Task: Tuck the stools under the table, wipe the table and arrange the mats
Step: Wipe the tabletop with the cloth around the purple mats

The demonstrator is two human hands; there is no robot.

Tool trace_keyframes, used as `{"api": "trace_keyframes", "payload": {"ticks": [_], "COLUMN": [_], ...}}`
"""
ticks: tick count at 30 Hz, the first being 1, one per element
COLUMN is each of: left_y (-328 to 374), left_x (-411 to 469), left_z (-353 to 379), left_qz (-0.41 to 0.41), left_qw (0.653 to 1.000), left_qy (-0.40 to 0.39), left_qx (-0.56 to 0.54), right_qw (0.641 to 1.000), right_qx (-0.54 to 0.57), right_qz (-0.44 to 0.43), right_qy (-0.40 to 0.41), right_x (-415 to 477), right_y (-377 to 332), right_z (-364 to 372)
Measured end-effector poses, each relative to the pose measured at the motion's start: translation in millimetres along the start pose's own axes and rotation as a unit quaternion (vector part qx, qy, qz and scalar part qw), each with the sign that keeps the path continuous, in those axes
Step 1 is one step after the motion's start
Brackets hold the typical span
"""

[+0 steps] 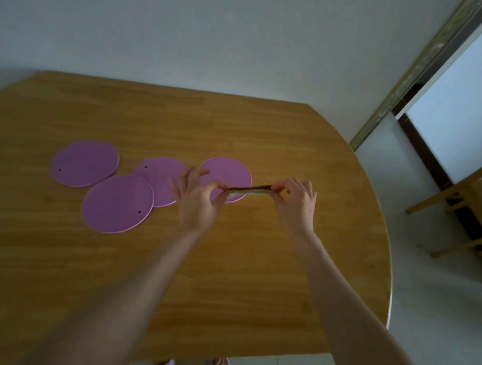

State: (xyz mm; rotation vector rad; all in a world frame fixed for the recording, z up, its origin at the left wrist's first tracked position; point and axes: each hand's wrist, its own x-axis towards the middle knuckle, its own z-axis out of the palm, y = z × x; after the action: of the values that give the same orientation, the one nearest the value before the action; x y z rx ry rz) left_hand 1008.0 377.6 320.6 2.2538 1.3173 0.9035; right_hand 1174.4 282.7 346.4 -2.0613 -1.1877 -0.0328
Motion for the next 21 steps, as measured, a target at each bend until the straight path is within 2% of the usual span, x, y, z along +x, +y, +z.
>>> {"api": "trace_keyframes", "payload": {"ticks": [3,8,12,18,21], "left_y": [-14,-38,-44,-49,-51], "left_x": [-38,-113,-152,-163,-147], "left_z": [5,17,18,16,20], "left_qz": [0.025,0.017,0.000,-0.039,-0.064], "left_qw": [0.999,0.992,0.988,0.989,0.985], "left_qy": [-0.033,-0.114,-0.141,-0.135,-0.140], "left_qx": [0.015,0.054,0.065,0.050,0.074], "right_qw": [0.999,0.992,0.987,0.981,0.967], "right_qx": [-0.007,-0.026,-0.027,-0.028,-0.077], "right_qz": [-0.005,0.007,0.025,0.059,0.040], "right_qy": [-0.041,-0.125,-0.158,-0.183,-0.238], "right_x": [-37,-115,-157,-157,-135], "right_y": [13,39,49,38,26], "right_z": [2,16,21,25,43]}}
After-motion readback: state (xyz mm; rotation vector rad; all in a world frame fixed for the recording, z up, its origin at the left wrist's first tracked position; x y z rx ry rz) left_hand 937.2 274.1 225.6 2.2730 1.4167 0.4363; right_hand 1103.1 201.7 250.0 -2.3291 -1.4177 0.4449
